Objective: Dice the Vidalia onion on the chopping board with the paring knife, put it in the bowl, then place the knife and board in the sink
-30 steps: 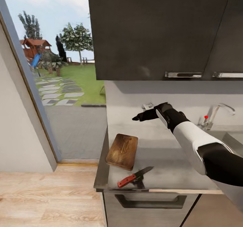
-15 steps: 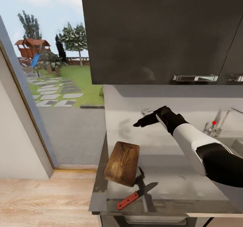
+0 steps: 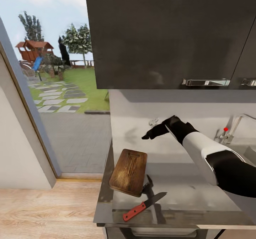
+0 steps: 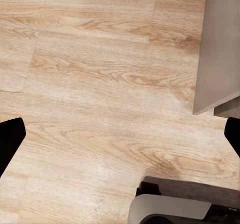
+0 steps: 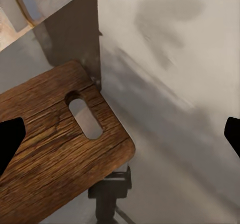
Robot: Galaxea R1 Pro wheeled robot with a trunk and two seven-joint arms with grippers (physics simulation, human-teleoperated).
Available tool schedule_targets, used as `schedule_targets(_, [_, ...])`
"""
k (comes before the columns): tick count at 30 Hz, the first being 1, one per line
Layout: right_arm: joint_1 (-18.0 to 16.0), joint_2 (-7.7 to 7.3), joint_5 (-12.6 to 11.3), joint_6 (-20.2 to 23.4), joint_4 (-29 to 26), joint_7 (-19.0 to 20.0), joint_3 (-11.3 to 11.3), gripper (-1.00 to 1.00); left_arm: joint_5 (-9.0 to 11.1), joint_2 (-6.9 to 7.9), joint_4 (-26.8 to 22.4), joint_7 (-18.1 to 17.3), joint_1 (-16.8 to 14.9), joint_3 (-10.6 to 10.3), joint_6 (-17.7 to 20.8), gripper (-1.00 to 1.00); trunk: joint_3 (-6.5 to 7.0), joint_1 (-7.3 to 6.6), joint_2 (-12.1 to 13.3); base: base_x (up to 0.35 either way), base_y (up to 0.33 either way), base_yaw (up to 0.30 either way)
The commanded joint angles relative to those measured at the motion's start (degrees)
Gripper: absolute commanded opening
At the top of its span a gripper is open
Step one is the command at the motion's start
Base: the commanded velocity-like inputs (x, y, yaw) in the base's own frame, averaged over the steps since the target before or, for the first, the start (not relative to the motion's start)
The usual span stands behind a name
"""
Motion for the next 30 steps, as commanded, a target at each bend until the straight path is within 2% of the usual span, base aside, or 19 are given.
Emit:
schedule_targets(1, [0.0,0.02,0.6,0.0,0.1,0.4,-0.2,1.00,0.1,0.00,-0.1,0.0,0.0,0.0,-0.1,1.00,-0.12,0.04,-0.1,0.000,0.000,0.000])
schedule_targets(13, [0.1,0.44,0.6,-3.8,4.8,0.4,-0.2,1.00,0.1,0.00,0.0,0.0,0.0,0.0,-0.1,1.00,-0.15,0.04,-0.1,0.055,0.000,0.000])
schedule_targets(30, [0.6,0.57,0.6,-4.0,5.4,0.4,-0.2,1.00,0.1,-0.16,0.3,0.0,0.0,0.0,-0.1,1.00,-1.60,0.04,-0.1,0.080,0.000,0.000])
